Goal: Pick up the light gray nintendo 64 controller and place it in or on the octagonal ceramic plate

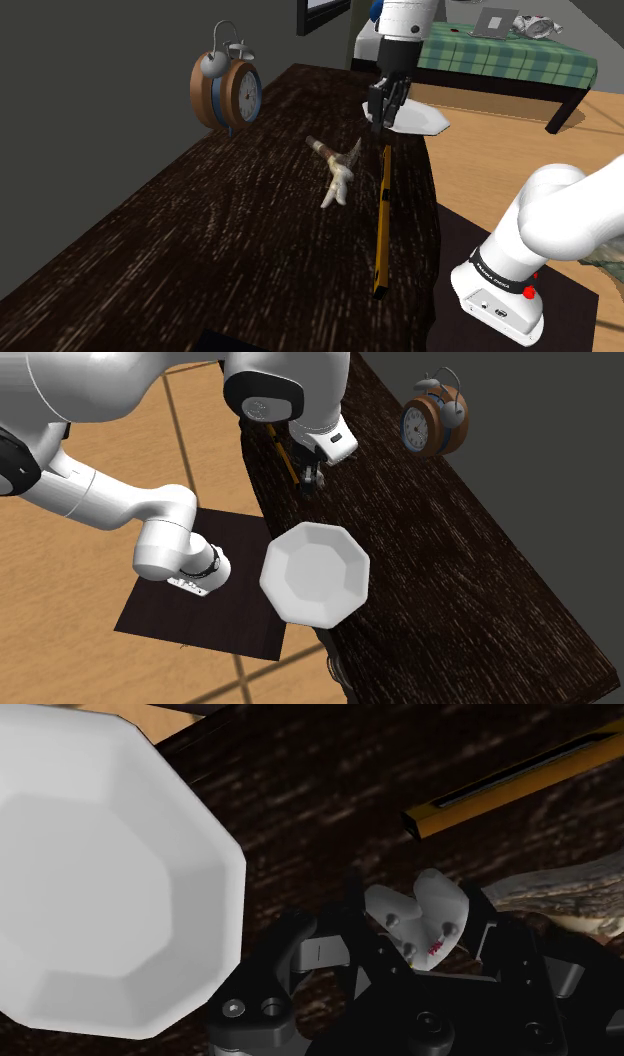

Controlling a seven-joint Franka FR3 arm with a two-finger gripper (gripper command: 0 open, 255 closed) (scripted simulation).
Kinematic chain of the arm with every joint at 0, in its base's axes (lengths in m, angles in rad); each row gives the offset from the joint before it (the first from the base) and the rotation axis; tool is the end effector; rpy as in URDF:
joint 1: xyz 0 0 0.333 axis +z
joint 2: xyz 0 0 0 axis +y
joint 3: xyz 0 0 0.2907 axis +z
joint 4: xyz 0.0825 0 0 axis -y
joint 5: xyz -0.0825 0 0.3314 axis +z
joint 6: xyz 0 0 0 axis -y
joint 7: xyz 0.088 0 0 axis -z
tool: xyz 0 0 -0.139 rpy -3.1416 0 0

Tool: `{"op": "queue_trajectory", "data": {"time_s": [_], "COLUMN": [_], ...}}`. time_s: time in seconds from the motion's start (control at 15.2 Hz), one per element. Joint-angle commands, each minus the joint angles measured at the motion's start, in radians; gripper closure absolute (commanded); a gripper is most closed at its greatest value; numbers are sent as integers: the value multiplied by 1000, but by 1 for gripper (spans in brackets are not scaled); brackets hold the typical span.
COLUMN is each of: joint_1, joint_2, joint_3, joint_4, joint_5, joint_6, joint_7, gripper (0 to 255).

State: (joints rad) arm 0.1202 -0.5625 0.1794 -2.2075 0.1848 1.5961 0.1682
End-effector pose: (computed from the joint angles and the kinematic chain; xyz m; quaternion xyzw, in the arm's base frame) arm 0.3098 0.1327 0.5341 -0.9976 -0.0458 0.0368 0.0375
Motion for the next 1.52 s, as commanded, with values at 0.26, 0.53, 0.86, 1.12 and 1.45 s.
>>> {"op": "queue_trajectory", "data": {"time_s": [0.26, 0.53, 0.86, 1.12, 1.45], "joint_1": [-2, -25, -65, -96, -134], "joint_2": [17, 5, 6, 27, 78], "joint_3": [-5, -64, -161, -238, -332], "joint_4": [96, 84, 83, 101, 148], "joint_5": [-5, -39, -98, -145, -196], "joint_6": [-78, -89, -100, -103, -103], "joint_7": [10, -64, -186, -284, -406], "gripper": [255, 255, 255, 255, 255]}}
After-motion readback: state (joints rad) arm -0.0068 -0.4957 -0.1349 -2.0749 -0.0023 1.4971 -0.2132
